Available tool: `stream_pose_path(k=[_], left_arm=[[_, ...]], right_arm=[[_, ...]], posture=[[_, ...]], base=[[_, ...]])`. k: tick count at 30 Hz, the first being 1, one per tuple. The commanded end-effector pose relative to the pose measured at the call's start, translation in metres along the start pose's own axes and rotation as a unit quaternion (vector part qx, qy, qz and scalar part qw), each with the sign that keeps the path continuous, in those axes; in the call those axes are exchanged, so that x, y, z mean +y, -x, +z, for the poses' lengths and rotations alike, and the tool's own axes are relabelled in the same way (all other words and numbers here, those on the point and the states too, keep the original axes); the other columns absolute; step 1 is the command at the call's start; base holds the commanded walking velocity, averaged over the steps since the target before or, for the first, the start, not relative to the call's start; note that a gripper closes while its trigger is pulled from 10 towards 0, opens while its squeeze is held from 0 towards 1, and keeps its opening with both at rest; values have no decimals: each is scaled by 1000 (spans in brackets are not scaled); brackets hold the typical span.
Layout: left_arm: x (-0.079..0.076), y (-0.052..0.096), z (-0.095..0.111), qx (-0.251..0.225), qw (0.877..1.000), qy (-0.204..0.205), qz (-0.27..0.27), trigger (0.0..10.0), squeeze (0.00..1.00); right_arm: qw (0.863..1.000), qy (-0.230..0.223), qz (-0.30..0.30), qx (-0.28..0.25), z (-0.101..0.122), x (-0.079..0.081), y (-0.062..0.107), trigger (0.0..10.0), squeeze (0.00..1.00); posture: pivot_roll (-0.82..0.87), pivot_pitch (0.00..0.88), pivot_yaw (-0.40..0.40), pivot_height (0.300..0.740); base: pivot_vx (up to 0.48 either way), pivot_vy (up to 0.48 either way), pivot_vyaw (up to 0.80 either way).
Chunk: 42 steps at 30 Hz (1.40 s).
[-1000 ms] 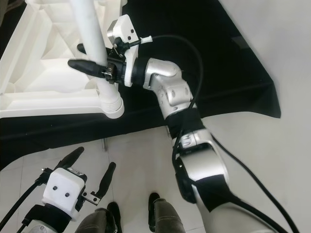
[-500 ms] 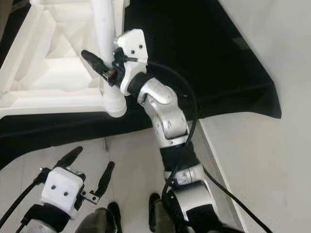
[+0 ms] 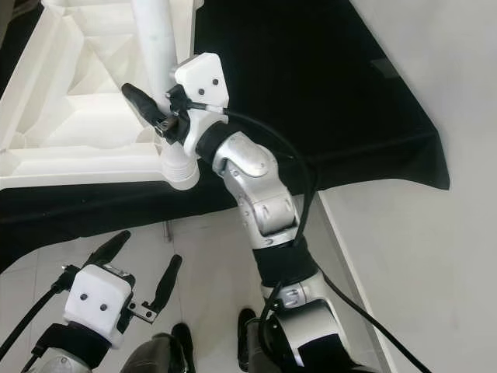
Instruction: Building children table
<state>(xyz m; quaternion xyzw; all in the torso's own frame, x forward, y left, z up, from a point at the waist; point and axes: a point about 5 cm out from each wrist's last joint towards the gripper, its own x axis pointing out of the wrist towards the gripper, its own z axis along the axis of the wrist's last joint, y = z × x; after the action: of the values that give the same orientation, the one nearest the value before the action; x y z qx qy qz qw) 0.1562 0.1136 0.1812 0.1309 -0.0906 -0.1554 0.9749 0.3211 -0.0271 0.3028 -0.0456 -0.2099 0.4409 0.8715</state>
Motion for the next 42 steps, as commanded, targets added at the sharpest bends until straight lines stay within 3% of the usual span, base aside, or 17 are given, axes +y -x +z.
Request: stream_pose_path(k=[1,2,3,10,15,28,37,42], left_arm=[[-1,2,-6,17,1000,-5,-1,10000,0],[-1,1,-7,17,1000,-4,-2,10000,0],[0,1,-7,17,1000,-4,-2,10000,0],[-1,0,-7,16,1000,-4,-2,10000,0],[-1,0,-7,16,1000,-4,-1,10000,0],[-2,2,-5,15,1000,-1,-1,10000,0],[-3,3,-5,18,1000,0,-3,10000,0],[-4,5,-5,19,1000,1,-3,10000,0]], right_arm=[[994,-45,38,90,-43,12,7,10000,0],[987,-14,131,87,-36,16,11,10000,0],[983,-2,161,87,-35,16,12,10000,0],[968,32,223,111,-33,8,14,10000,0],[965,30,227,124,-29,-4,9,10000,0],[959,-74,236,138,-34,-25,0,10000,0],[960,-76,230,140,-36,-28,-3,10000,0],[974,-67,134,172,-48,-30,-6,10000,0]], posture=[[9,389,0,740],[8,388,2,740],[8,388,2,740],[9,388,0,740],[10,390,-5,740],[11,397,-4,740],[17,401,-1,740],[15,400,-5,740]], base=[[0,0,0],[0,0,0],[0,0,0],[0,0,0],[0,0,0],[0,0,0],[0,0,0],[0,0,0]])
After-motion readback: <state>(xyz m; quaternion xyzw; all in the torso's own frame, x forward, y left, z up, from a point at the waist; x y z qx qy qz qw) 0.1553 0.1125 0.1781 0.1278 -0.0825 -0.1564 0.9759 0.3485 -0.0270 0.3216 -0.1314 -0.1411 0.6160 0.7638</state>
